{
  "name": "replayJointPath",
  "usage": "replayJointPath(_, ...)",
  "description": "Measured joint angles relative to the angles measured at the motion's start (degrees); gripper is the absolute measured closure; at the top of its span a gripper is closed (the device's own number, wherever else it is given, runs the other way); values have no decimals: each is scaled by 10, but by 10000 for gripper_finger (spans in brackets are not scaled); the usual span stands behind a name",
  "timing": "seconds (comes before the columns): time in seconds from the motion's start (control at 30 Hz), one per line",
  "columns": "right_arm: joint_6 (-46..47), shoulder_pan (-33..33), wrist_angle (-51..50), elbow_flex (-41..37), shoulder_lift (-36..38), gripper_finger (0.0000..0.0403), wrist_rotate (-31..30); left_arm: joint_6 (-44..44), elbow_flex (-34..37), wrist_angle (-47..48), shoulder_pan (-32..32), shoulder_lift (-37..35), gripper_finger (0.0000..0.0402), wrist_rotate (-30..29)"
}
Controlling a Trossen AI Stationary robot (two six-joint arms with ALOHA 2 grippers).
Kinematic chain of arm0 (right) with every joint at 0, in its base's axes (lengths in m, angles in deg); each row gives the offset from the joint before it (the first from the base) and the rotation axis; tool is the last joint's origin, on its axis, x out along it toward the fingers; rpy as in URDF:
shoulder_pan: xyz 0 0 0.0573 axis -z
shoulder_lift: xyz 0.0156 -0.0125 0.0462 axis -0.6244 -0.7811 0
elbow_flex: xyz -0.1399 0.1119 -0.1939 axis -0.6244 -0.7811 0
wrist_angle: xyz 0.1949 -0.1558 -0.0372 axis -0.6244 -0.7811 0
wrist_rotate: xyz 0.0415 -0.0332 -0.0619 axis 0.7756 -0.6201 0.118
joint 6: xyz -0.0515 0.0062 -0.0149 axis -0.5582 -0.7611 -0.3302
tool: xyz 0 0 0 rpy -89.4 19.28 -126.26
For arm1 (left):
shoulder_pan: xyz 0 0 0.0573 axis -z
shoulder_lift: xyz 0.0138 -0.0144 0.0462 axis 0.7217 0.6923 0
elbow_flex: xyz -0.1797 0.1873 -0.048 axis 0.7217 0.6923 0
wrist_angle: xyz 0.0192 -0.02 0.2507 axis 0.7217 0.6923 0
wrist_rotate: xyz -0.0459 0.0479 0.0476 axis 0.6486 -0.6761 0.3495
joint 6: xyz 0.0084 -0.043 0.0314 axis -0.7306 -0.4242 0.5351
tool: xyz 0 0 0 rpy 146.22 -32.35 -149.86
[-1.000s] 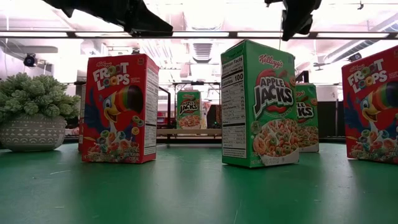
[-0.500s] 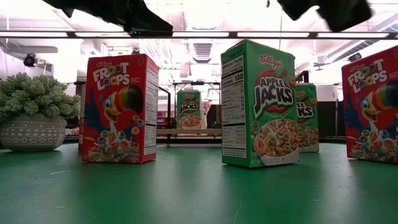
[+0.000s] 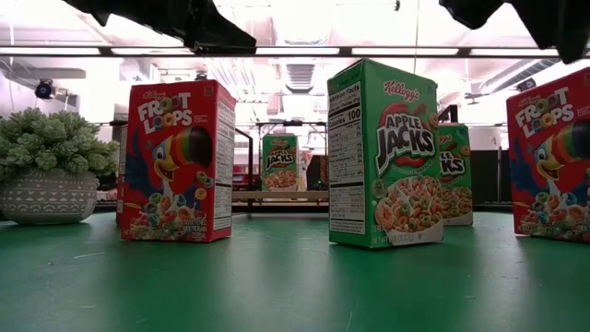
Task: Stack cereal on shelf
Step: Put the bottom right red cereal box on the shelf
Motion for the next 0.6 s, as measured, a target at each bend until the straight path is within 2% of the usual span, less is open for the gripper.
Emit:
replayJointPath(0.2,6,-12,7,0,-29,110,0,10,0,-11,0,0,170,0)
replayJointPath(0.33,-8,-11,6,0,-45,72,-15,15,0,-11,0,0,171,0)
replayJointPath(0.47,-18,-11,6,0,-53,65,-29,16,0,-11,0,0,171,0)
replayJointPath(0.6,-18,-11,6,-2,-59,83,-42,17,0,-11,0,0,171,0)
